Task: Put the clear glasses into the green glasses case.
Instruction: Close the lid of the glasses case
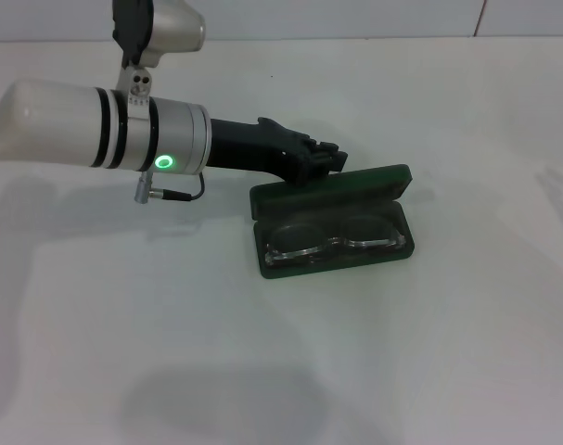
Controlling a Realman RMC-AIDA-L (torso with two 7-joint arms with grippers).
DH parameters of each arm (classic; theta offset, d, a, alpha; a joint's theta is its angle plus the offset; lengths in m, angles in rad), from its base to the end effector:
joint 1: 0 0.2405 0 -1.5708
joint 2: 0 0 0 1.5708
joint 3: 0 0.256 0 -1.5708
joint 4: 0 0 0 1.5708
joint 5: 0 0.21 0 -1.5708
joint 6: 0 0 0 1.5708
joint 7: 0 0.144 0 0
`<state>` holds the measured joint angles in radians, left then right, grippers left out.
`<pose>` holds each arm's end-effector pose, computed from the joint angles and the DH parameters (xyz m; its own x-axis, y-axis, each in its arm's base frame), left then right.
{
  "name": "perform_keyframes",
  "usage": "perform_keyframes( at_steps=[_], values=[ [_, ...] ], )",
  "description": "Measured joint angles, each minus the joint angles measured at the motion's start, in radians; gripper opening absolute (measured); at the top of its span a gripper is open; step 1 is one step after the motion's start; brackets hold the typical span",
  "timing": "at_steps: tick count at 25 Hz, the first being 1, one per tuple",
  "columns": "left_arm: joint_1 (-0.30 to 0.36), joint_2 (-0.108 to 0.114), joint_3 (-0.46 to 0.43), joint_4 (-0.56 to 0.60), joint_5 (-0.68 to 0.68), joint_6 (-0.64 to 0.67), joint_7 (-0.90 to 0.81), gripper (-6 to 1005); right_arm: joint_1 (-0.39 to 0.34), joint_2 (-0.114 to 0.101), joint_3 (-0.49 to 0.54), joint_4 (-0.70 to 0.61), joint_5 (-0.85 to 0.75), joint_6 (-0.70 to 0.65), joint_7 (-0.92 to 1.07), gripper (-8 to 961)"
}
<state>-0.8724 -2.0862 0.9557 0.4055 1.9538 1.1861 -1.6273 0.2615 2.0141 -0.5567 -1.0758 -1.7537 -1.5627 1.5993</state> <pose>-0.1774 0.3965 -0.0737 0.8159 0.4617 0.3480 0.5175 -0.8516 -0.0836 0.3063 0.3012 0.1432 0.7167 -0.2369 -0.6559 -0.6270 -0.6305 -0.4575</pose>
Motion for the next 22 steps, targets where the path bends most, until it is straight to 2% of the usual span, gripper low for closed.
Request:
perform_keyframes(
  at_steps=[22],
  values=[
    [-0.001, 0.0, 0.013, -0.023, 0.0, -0.033, 0.006, 156, 0.016, 0.0, 0.0, 0.014, 0.007, 0.003, -0.014, 111]
  ],
)
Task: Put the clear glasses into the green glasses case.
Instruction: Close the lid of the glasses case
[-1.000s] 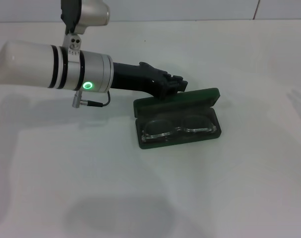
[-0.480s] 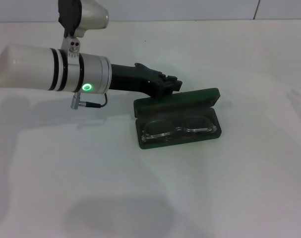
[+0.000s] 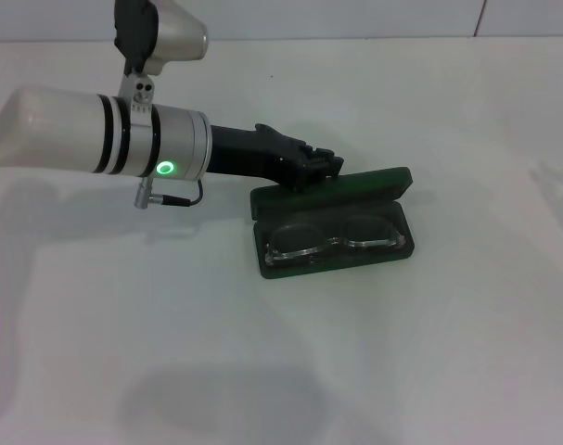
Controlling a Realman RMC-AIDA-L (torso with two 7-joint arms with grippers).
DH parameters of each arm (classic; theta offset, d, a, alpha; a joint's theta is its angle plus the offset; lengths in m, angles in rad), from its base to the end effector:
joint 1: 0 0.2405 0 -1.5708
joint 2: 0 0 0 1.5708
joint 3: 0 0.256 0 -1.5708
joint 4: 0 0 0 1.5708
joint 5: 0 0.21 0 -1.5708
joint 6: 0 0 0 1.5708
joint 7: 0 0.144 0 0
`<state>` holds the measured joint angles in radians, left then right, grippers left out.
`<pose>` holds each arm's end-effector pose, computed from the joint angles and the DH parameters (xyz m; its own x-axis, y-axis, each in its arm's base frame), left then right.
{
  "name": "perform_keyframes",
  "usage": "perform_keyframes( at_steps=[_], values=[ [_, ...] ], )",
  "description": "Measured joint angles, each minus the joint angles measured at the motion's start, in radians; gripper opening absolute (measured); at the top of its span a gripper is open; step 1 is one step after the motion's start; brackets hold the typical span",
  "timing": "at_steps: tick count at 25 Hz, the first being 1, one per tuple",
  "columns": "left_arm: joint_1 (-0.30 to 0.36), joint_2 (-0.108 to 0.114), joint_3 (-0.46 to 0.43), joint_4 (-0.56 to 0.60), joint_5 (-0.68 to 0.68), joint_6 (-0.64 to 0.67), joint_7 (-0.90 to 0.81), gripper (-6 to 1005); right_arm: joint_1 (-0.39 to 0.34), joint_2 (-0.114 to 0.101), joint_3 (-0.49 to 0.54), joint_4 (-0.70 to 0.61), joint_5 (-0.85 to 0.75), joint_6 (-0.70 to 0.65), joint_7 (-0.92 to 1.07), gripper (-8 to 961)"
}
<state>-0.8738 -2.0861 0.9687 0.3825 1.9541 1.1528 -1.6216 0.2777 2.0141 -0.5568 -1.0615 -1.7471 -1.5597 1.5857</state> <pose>-0.1828 0.3961 -0.0781 0.8171 0.4713 0.3320 0.5275 -0.8435 -0.1009 0.3027 0.3062 0.1415 0.7181 -0.2209 -0.6600 -0.6172 -0.6403 -0.4573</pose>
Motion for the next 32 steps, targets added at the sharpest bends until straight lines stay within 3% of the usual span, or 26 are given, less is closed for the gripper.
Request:
perform_keyframes(
  at_steps=[32],
  values=[
    [0.006, -0.002, 0.001, 0.01, -0.039, 0.023, 0.02, 155, -0.001, 0.0, 0.011, 0.024, 0.012, -0.001, -0.016, 111]
  ],
)
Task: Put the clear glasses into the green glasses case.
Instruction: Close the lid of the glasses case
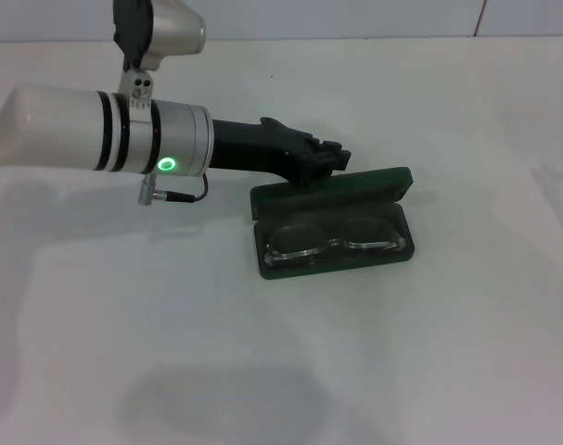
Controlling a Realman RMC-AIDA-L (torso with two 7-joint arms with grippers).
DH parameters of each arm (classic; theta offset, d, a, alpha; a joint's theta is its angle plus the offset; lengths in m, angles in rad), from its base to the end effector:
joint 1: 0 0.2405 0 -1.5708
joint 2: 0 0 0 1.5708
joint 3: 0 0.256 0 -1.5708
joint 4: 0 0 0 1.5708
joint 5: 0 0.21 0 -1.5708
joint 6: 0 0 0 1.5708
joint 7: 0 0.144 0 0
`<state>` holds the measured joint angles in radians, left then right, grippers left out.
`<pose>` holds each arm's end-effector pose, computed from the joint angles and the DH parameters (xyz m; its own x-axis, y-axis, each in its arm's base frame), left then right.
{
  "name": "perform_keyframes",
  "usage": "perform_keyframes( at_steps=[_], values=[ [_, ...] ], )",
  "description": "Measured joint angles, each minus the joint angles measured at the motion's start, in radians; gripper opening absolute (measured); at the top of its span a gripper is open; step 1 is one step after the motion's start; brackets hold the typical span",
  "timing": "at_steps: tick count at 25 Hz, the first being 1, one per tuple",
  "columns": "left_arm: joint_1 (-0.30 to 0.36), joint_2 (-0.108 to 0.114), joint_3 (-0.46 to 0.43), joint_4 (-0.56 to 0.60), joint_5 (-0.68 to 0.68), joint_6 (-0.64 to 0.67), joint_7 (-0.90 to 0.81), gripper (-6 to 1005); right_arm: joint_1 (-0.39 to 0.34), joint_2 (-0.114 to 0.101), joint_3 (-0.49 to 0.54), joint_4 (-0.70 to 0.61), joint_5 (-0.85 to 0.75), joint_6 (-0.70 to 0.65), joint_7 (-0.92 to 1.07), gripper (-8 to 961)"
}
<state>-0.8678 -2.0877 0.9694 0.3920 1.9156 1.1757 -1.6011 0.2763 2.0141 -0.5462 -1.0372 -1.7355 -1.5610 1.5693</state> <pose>-0.1776 0.3954 -0.0759 0.8117 0.4553 0.3659 0.5161 -0.8524 -0.0842 0.3059 0.3047 0.1404 0.7066 -0.2155 -0.6740 -0.6258 -0.6348 -0.4532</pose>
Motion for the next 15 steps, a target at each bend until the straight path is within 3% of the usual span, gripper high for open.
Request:
perform_keyframes(
  at_steps=[15],
  values=[
    [0.001, 0.0, 0.013, -0.016, 0.008, 0.01, 0.0, 155, 0.001, 0.0, 0.002, 0.003, 0.01, 0.002, -0.006, 110]
  ],
)
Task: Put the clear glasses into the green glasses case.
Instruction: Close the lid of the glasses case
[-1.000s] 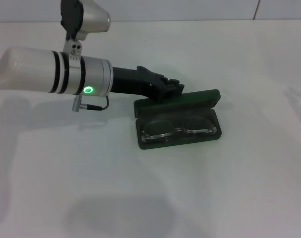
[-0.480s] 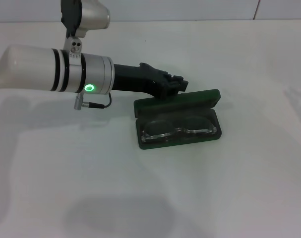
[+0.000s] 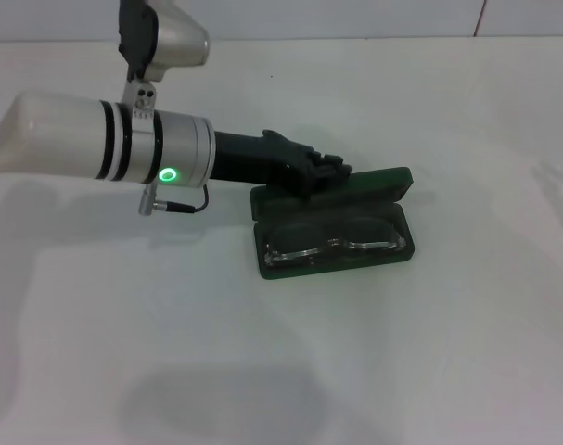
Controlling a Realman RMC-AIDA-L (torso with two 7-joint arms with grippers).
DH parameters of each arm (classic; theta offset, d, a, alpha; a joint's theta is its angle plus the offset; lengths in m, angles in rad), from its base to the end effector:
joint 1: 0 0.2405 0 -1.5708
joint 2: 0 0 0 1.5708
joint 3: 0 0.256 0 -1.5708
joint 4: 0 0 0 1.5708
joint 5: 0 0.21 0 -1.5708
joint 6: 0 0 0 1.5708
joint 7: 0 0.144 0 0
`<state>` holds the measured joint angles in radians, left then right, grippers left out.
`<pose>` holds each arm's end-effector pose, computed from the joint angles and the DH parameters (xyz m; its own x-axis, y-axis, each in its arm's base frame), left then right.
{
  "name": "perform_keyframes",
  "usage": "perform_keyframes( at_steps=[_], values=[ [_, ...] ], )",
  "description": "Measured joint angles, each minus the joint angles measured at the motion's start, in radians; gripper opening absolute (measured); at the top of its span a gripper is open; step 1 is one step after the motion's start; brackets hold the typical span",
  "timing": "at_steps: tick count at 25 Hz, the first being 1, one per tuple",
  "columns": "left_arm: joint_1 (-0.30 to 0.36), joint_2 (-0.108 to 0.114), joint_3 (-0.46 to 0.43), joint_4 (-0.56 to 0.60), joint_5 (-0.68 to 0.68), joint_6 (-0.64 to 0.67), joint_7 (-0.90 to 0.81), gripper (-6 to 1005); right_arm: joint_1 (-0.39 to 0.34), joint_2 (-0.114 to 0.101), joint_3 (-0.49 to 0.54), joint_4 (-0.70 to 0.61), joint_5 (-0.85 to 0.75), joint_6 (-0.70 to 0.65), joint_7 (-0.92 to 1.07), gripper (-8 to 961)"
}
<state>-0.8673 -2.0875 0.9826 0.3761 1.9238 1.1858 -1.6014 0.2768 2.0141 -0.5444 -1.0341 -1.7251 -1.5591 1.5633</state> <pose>-0.1807 0.3899 -0.0802 0.8156 0.4657 0.3434 0.5152 -0.8546 -0.0646 0.3054 0.3052 0.1414 0.7046 -0.2051 -0.6793 -0.6247 -0.6334 -0.4566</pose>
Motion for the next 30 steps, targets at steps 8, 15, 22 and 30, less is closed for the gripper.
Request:
perform_keyframes(
  at_steps=[8, 15, 22, 30],
  values=[
    [0.002, 0.0, 0.035, -0.004, -0.003, 0.002, -0.006, 154, 0.004, 0.0, 0.0, 0.009, 0.0, -0.001, -0.002, 110],
    [0.015, 0.0, 0.038, -0.007, 0.0, 0.054, 0.008, 154, 0.0, 0.0, 0.0, 0.011, 0.001, -0.004, -0.003, 110],
    [0.046, -0.005, 0.043, -0.009, 0.0, 0.109, 0.049, 153, -0.002, 0.0, 0.0, 0.013, 0.001, -0.015, -0.003, 110],
    [0.094, -0.014, 0.148, -0.019, -0.068, 0.125, 0.111, 152, -0.002, 0.001, 0.0, 0.013, 0.014, -0.023, -0.003, 111]
  ],
)
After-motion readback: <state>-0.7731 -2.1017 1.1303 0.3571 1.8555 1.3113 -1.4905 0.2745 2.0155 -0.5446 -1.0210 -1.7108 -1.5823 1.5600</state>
